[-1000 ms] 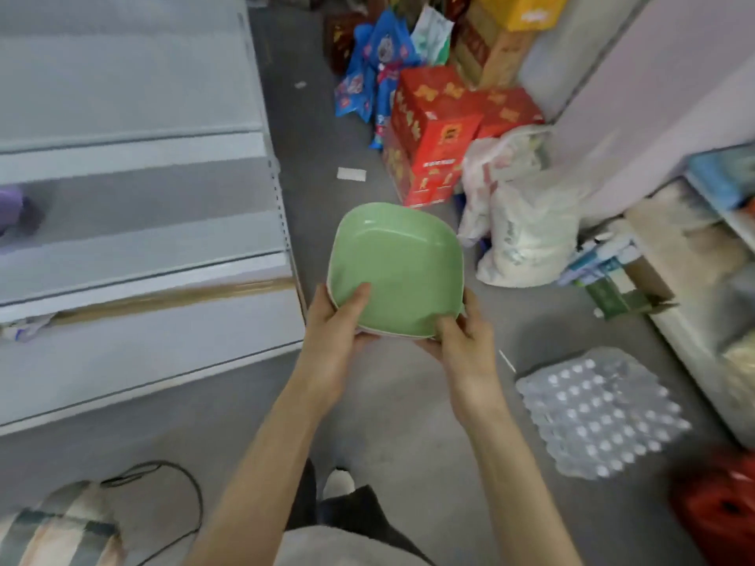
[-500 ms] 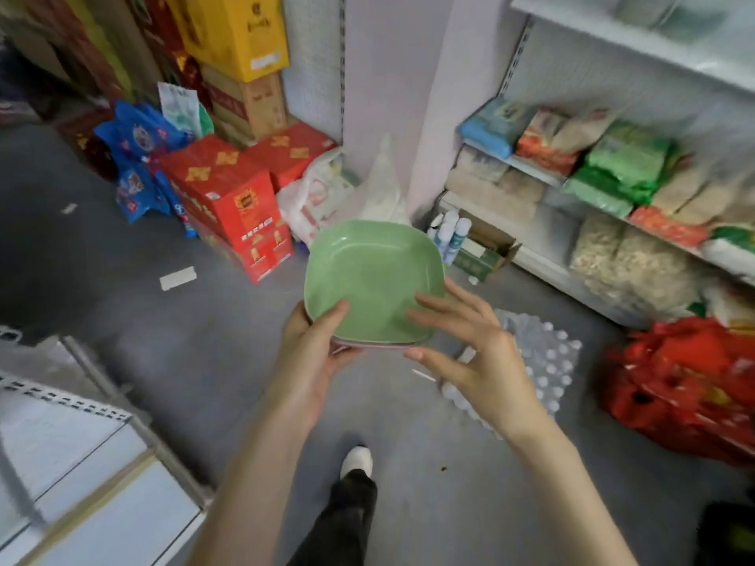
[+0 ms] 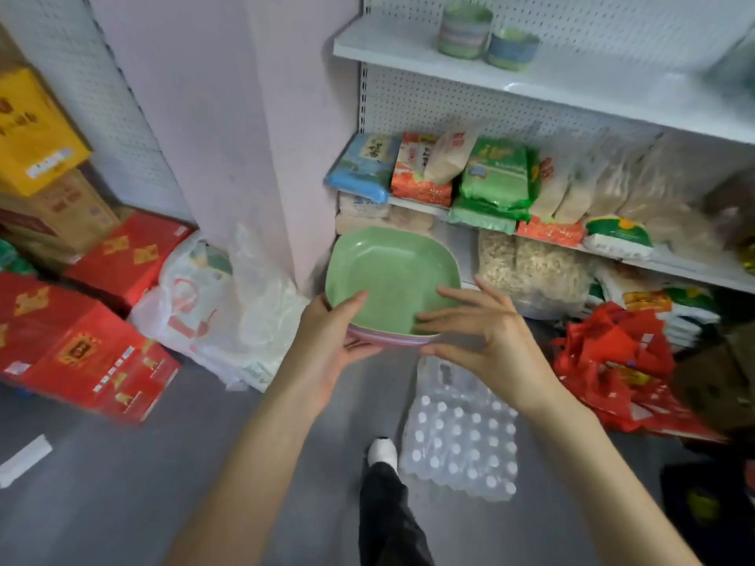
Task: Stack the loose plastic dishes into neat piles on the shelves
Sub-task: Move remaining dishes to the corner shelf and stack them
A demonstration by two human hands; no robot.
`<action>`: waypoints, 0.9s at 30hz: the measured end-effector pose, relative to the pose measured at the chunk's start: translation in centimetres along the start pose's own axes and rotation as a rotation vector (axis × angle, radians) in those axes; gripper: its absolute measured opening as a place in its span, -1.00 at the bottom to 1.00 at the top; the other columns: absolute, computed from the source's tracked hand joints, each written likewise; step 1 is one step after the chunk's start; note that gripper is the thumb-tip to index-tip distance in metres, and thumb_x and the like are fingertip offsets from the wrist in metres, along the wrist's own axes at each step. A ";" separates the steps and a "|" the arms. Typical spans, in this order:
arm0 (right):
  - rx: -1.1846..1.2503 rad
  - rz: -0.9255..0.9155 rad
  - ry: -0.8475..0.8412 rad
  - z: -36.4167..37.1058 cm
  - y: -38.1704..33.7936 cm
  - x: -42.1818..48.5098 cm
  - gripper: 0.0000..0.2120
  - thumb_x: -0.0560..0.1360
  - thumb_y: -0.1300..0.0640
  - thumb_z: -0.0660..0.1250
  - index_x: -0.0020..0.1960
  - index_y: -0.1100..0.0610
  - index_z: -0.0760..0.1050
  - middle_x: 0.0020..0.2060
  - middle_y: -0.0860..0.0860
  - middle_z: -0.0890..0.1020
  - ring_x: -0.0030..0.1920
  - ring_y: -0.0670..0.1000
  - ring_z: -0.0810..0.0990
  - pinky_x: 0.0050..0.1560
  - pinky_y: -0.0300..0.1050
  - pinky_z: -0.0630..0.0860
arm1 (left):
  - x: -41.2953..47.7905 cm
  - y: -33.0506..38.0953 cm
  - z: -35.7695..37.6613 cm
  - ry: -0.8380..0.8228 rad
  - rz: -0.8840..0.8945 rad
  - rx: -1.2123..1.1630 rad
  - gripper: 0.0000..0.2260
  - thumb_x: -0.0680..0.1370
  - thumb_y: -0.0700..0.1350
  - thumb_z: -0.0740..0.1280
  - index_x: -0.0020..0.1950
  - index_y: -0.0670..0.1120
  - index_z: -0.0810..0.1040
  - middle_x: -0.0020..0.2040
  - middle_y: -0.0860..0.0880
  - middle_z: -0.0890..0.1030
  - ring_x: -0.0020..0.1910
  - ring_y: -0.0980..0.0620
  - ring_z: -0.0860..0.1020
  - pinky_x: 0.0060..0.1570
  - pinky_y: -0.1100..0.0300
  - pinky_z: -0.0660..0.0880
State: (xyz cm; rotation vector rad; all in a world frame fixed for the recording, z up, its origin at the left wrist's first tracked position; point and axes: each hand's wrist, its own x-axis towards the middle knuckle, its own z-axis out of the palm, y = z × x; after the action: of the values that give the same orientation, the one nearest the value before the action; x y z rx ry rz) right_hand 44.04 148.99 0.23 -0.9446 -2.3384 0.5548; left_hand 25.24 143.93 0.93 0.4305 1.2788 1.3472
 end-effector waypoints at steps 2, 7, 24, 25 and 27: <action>0.001 -0.022 -0.007 -0.5 3.2 3.8 -0.73 0.29 -0.09 0.43 -0.07 0.01 0.68 -0.08 -0.14 0.69 0.19 -0.23 0.47 0.43 -0.32 0.02 | 4.5 1.6 2.1 -0.020 -0.013 0.019 -0.71 0.58 -0.17 0.24 0.29 -0.19 0.44 0.10 -0.20 0.63 0.03 -0.15 0.62 -0.03 -0.05 0.59; -0.030 -0.103 -0.045 -2.7 10.6 14.1 -0.83 0.34 0.01 0.41 -0.13 0.05 0.68 -0.18 -0.09 0.71 -0.05 -0.16 0.59 0.41 -0.23 0.12 | 14.7 6.1 6.9 -0.029 -0.026 0.004 -0.68 0.58 -0.14 0.26 0.32 -0.18 0.42 0.13 -0.19 0.62 0.03 -0.11 0.63 -0.10 0.02 0.62; -0.097 0.062 0.093 -7.1 24.1 40.6 -0.62 0.33 -0.21 0.31 -0.14 0.06 0.69 -0.28 -0.07 0.70 -0.23 -0.07 0.64 0.32 0.00 0.37 | 44.9 22.6 11.7 -0.564 0.435 1.005 -0.42 0.27 0.40 0.35 0.27 0.42 0.32 0.48 0.05 0.11 0.49 0.11 0.03 0.48 0.00 0.10; -0.088 0.078 0.094 -7.6 24.7 41.7 -0.63 0.32 -0.20 0.34 -0.15 0.07 0.69 -0.30 -0.07 0.70 -0.24 -0.05 0.64 0.31 0.00 0.38 | 46.3 23.8 12.3 -0.603 0.460 1.034 -0.52 0.30 0.32 0.38 0.21 0.37 0.42 0.48 0.03 0.11 0.48 0.15 0.02 0.48 0.10 0.06; -0.041 0.094 0.078 -9.0 26.0 43.8 -0.74 0.29 -0.12 0.44 -0.17 0.04 0.68 -0.34 -0.07 0.67 -0.27 -0.04 0.61 0.24 -0.06 0.44 | 48.9 26.3 14.1 -0.636 0.580 1.138 -0.71 0.37 0.08 0.44 0.07 0.17 0.58 0.44 0.01 0.22 0.42 0.17 0.15 0.37 0.38 0.10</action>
State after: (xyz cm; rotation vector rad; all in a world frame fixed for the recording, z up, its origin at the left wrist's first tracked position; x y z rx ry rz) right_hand 36.33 199.63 7.31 -1.0803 -2.2531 0.5000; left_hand 12.13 199.33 7.29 1.9570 1.2874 0.6492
